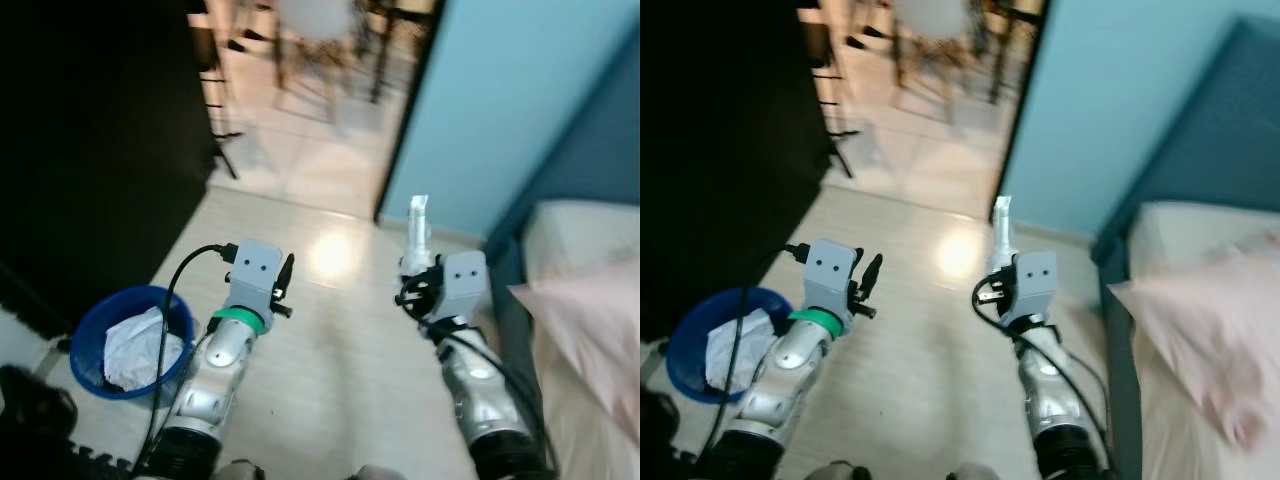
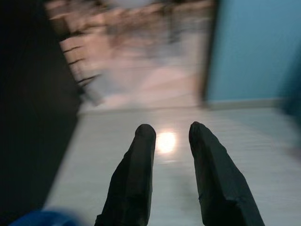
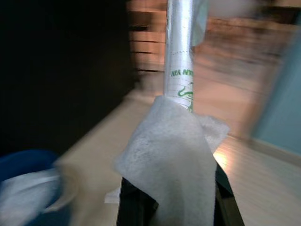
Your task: Clean up the room
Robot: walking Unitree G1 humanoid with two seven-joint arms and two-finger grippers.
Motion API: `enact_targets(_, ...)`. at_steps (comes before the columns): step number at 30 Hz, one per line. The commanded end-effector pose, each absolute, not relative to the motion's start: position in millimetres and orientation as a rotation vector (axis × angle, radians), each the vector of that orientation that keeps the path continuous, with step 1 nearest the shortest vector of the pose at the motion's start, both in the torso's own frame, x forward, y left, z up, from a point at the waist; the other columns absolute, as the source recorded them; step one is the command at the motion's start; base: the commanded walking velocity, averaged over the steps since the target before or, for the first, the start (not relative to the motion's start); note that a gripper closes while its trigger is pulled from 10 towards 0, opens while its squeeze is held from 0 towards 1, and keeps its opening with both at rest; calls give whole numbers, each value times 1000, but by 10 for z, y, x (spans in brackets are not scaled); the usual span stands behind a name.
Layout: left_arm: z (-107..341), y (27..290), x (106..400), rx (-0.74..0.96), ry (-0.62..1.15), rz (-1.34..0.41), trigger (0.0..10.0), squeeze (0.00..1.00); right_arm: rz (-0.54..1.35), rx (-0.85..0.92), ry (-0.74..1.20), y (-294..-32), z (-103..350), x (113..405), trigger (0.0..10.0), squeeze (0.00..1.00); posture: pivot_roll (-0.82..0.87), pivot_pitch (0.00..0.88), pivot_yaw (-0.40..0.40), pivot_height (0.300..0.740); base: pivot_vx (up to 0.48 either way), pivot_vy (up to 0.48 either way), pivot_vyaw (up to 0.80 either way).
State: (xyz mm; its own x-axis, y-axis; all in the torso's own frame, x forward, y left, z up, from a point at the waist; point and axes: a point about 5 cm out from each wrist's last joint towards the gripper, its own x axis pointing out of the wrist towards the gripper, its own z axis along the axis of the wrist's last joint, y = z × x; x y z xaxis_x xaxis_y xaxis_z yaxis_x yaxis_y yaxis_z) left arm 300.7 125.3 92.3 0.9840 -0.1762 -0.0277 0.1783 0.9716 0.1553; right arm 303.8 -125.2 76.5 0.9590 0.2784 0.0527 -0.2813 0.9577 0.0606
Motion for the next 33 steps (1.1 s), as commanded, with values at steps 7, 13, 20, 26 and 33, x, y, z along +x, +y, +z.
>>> enact_targets(7, 909, 1163, 3004, 144, 29, -195, 10000, 0, 315, 46, -36, -1329, 745, 3019, 10000, 0, -19, 0, -14, 740, 134, 0, 738)
enact_targets(13, 910, 1168, 3008, 142, 32, -192, 10000, 0, 320, 47, -40, -1320, 762, 3033, 10000, 0, -18, 0, -15, 740, 0, 0, 738)
enact_targets(20, 912, 1180, 3014, 148, 33, -188, 10000, 0, 320, 47, -46, -1325, 779, 3054, 10000, 0, -16, 0, -9, 740, 0, 0, 738)
enact_targets(26, 916, 1191, 3023, 161, 26, -186, 10000, 0, 310, 56, -48, -1324, 780, 3059, 10000, 0, -17, 0, -7, 740, 87, 0, 738)
enact_targets(33, 914, 1196, 3027, 165, 23, -186, 10000, 0, 252, 80, -38, -1369, 775, 3082, 10000, 0, -17, 0, -7, 740, 464, 0, 0)
